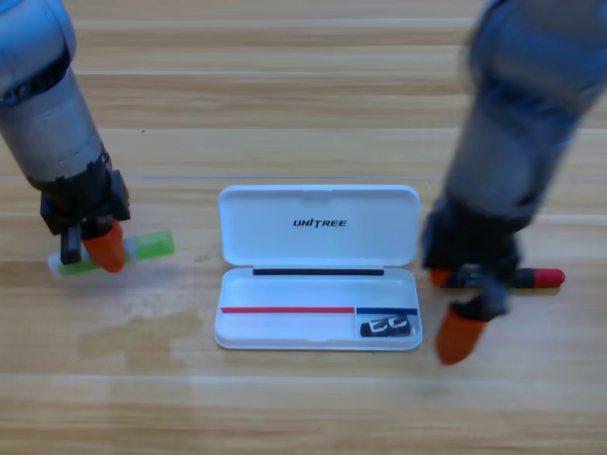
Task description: Clean up eraser and pencils
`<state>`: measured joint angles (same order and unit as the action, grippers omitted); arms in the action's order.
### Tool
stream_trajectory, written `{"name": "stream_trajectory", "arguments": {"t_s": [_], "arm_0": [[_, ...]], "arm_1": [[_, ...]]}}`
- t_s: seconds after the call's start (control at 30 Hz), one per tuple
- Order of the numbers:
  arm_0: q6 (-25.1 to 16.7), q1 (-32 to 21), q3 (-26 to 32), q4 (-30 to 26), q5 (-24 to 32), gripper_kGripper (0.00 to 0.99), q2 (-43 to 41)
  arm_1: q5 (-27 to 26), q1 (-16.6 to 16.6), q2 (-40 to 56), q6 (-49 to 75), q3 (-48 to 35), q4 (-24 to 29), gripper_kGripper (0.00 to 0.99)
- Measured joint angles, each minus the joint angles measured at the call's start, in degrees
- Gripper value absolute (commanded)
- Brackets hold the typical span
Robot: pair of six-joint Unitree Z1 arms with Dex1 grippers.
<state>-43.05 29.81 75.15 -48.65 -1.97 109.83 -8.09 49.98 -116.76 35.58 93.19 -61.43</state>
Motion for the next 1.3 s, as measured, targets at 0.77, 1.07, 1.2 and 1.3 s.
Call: {"name": "stream_trajectory", "arguments": {"t_s": [0.77, 1.07, 1.2, 1.3], "arm_0": [[-3.22, 10.08, 11.52, -5.46, 3.61, 0.0, -4.39], [-3.21, 15.27, 14.84, -7.89, 3.62, 0.0, 0.61], [-3.21, 16.27, 16.71, -8.58, 3.63, 0.0, 1.69], [-3.21, 17.18, 16.83, -8.82, 3.63, 0.0, 2.6]], "arm_1": [[5.37, -14.66, -6.81, 18.54, -1.7, 4.63, 0.881], [5.4, -15.13, -9.48, 21.0, -0.99, 6.51, 0.672], [5.4, -15.32, -9.59, 21.95, -0.92, 6.52, 0.215], [5.4, -15.48, -9.67, 22.89, -0.92, 6.53, 0.0]]}}
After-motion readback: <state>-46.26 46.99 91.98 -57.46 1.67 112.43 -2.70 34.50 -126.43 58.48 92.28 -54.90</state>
